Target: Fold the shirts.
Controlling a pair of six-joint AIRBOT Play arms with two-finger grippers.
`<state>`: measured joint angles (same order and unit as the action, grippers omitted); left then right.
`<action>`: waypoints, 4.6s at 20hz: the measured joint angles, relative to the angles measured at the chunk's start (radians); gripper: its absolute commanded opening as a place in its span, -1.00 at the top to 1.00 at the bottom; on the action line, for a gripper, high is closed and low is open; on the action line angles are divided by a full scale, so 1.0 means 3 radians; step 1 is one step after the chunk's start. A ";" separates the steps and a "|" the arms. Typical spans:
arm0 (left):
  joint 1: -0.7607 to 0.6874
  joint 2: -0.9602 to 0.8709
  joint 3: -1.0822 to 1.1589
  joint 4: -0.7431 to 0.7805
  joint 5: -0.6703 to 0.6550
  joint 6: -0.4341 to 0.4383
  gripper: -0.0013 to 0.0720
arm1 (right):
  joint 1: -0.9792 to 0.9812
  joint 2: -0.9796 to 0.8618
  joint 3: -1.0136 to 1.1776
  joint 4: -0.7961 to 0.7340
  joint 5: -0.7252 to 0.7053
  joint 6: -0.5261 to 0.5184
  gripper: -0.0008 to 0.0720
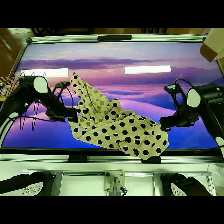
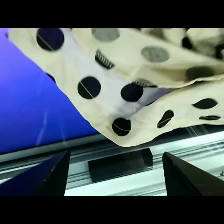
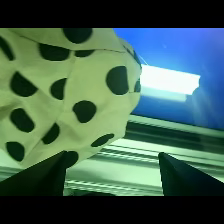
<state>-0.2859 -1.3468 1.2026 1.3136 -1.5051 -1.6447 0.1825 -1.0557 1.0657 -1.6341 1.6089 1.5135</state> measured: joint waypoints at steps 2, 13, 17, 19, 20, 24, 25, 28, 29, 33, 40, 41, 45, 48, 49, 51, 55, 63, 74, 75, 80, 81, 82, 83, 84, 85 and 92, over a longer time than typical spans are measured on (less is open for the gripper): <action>0.0033 -0.0009 -0.0319 -0.0217 0.0305 0.0015 -1.00 | -0.0214 -0.0065 -0.0126 0.0092 -0.0078 -0.0017 -0.85; -0.0071 -0.0383 -0.0699 -0.0924 0.1231 0.0186 -0.92 | -0.0690 -0.0217 -0.0403 0.0362 -0.0443 -0.0085 -0.85; -0.0088 -0.0436 -0.0706 -0.1036 0.1358 0.0200 0.47 | -0.0703 -0.0272 -0.0600 0.0476 -0.0582 -0.0085 -0.85; -0.0088 -0.0446 -0.0696 -0.1055 0.1391 0.0211 0.77 | -0.0703 -0.0285 -0.0729 0.0615 -0.0703 -0.0085 -0.85; -0.0088 -0.0446 -0.0680 -0.1068 0.1410 0.0233 0.83 | -0.0703 -0.0286 -0.0800 0.0692 -0.0774 -0.0083 -0.85; -0.0088 -0.0448 -0.0534 -0.1081 0.1338 0.0324 0.84 | -0.0704 -0.0292 -0.1031 0.0881 -0.1068 -0.0028 0.60; -0.0088 -0.0445 -0.0483 -0.1082 0.1315 0.0338 0.84 | -0.0704 -0.0292 -0.1062 0.0928 -0.1139 -0.0024 0.82; -0.0084 -0.0415 -0.0272 -0.1033 0.1253 0.0362 0.84 | -0.0706 -0.0289 -0.1030 0.1047 -0.1235 -0.0074 0.82; -0.0078 -0.0395 -0.0172 -0.1002 0.1233 0.0367 0.84 | -0.0706 -0.0282 -0.0955 0.1077 -0.1237 -0.0130 0.82; 0.0018 -0.0281 0.0535 -0.0874 0.1216 0.0379 0.84 | -0.0706 -0.0173 -0.0309 0.1119 -0.1352 -0.0426 0.82; 0.0660 -0.0043 0.2846 -0.0769 0.1389 0.0228 0.84 | -0.0706 0.0134 0.1645 0.1280 -0.3023 -0.0697 0.82; 0.0782 0.0061 0.2958 -0.0764 0.1438 0.0165 0.84 | -0.0704 0.0167 0.1871 0.1331 -0.3192 -0.0693 0.82; 0.1074 0.0706 0.2542 -0.0786 0.1422 -0.0052 0.84 | -0.0703 0.0343 0.2459 0.1888 -0.3454 -0.0676 0.82; 0.1015 0.1069 0.1952 -0.0764 0.1197 -0.0051 0.84 | -0.0704 0.0451 0.2609 0.2351 -0.3297 -0.0805 0.82; 0.0974 0.1150 0.1745 -0.0750 0.1090 -0.0038 0.84 | -0.0706 0.0464 0.2632 0.2439 -0.3150 -0.0825 0.82; 0.0888 0.1242 0.1340 -0.0729 0.0936 -0.0005 0.84 | -0.0707 0.0437 0.2663 0.2550 -0.2694 -0.0865 0.82; 0.0785 0.1298 0.0528 -0.0515 0.0806 0.0020 0.84 | -0.0638 0.0130 0.2590 0.2698 -0.1480 -0.0786 0.82; 0.0768 0.1310 -0.0631 -0.0070 0.0804 -0.0131 0.70 | 0.0716 -0.0913 0.1653 0.2225 -0.1027 -0.0553 0.82; 0.0735 0.1311 -0.0585 -0.0572 0.0740 -0.0034 -0.71 | 0.0704 -0.1041 0.1457 0.1690 -0.0862 -0.0413 -0.67; 0.0693 0.1308 -0.0566 -0.0645 0.0706 0.0003 -0.71 | 0.0587 -0.0932 0.1457 0.1578 -0.0788 -0.0420 -0.67; 0.0278 0.1156 -0.0647 -0.0810 0.0481 0.0072 -0.72 | -0.0309 -0.0500 0.1272 0.1097 -0.0224 -0.0427 -0.67; 0.0210 0.1090 -0.0682 -0.0819 0.0462 0.0074 -0.74 | -0.0530 -0.0440 0.1153 0.1104 -0.0150 -0.0427 -0.67; 0.0145 0.1001 -0.0715 -0.0827 0.0448 0.0075 -0.74 | -0.0768 -0.0384 0.0989 0.1136 -0.0109 -0.0426 -0.67; 0.0094 0.0908 -0.0739 -0.0835 0.0439 0.0080 -0.74 | -0.0984 -0.0338 0.0809 0.1160 -0.0060 -0.0425 -0.68; 0.0052 0.0811 -0.0754 -0.0848 0.0437 0.0089 -0.74 | -0.1156 -0.0303 0.0633 0.1164 -0.0028 -0.0425 -0.68; 0.0020 0.0701 -0.0767 -0.0852 0.0423 0.0120 -0.74 | -0.1297 -0.0280 0.0445 0.1138 0.0019 -0.0422 -0.68; -0.0069 0.0046 -0.0795 -0.0858 0.0593 0.0301 -0.74 | -0.1617 -0.0223 -0.0556 0.0918 0.0178 -0.0479 -0.68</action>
<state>-0.3065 -1.3331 0.9642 1.0561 -1.3273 -1.5543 -0.3027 -1.1225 0.8989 -1.3586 1.6623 1.3697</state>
